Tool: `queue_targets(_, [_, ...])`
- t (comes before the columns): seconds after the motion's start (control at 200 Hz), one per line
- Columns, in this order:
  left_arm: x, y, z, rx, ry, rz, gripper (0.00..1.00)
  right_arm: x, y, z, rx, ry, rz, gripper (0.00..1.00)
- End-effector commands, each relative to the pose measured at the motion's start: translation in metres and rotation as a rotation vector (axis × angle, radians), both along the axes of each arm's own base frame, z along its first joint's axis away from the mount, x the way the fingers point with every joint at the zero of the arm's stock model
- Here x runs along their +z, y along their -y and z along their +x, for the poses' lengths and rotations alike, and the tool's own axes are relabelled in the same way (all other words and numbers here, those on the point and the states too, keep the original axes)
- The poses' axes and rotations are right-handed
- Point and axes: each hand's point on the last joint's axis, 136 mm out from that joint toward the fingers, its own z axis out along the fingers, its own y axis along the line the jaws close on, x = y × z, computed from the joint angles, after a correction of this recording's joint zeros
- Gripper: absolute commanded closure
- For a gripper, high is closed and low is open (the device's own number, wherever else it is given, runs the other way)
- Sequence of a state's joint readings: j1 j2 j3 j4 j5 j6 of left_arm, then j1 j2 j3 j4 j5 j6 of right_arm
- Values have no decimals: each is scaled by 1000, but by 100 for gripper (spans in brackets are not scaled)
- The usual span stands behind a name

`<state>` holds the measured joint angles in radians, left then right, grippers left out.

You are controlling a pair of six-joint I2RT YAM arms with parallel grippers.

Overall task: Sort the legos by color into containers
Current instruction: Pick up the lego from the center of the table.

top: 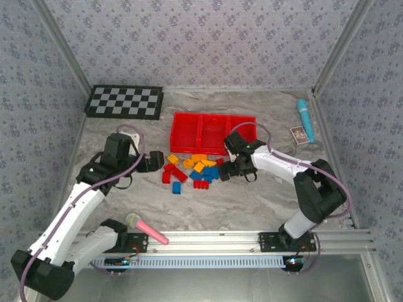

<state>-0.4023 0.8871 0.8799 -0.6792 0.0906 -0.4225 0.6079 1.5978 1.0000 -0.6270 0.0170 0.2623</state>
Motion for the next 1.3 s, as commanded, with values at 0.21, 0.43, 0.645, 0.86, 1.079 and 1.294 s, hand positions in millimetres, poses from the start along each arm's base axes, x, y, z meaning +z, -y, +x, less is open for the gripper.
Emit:
queue_targets(0.21, [-7, 10, -7, 25, -43, -112, 0, -5, -12, 15, 38, 4, -25, 10])
queue_targets(0.43, [-11, 10, -11, 27, -50, -125, 0, -13, -24, 22, 48, 12, 10, 12])
queue_targets(0.645, [-13, 8, -13, 35, -49, -130, 0, -14, -35, 29, 64, 24, 23, 15])
queue_targets(0.86, [-18, 6, -17, 44, -54, -131, 0, -19, -40, 34, 68, 24, 21, 21])
queue_targets(1.079, [-17, 2, -19, 56, -44, -128, 0, -27, -42, 36, 66, 23, 3, 28])
queue_targets(1.294, [-10, -5, -26, 65, -30, -110, 0, -36, -39, 34, 55, 34, -49, 38])
